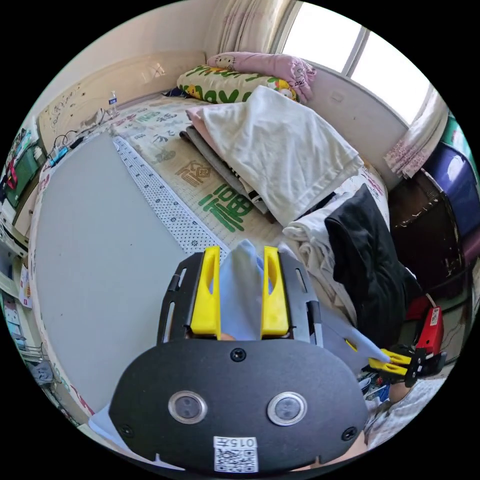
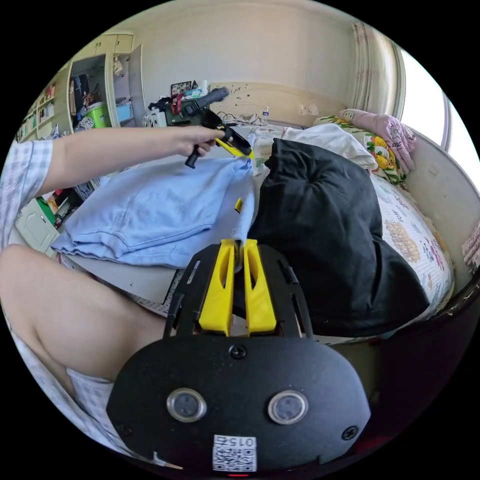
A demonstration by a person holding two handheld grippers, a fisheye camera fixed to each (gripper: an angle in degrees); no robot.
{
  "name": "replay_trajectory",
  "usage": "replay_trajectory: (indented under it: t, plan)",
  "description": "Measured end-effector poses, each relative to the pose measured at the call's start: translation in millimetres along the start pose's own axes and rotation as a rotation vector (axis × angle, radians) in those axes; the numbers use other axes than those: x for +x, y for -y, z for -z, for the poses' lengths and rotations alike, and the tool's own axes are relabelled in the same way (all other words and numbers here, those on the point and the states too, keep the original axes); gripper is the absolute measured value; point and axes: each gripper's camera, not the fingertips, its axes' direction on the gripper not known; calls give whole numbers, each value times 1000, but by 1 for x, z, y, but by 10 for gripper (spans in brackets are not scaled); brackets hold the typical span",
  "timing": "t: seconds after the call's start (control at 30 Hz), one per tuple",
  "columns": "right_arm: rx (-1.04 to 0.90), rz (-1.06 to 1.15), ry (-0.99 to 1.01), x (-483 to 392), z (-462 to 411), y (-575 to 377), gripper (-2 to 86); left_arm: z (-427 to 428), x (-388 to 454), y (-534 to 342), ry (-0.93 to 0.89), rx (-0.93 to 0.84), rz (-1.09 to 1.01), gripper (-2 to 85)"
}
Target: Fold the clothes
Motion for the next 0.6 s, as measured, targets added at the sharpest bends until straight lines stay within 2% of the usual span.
replay_trajectory:
  t: [0.13,0.33,0.4,0.43,0.5,0.6]
  plan:
    - [58,-84,54,10,17,19,35,-6,2,-4,-3,-7,-10,52]
    - [242,-103,128,16,83,83,29,88,-15,-18,-110,269,18,25]
    - [333,4,149,-9,120,126,27,144,-27,-25,-160,404,2,22]
    - [352,47,195,-17,129,137,27,158,-32,-29,-180,439,2,21]
    - [325,255,497,-60,144,186,25,210,-55,-58,-287,567,-5,20]
    - [267,423,785,-135,115,234,27,257,-94,-122,-347,678,-6,19]
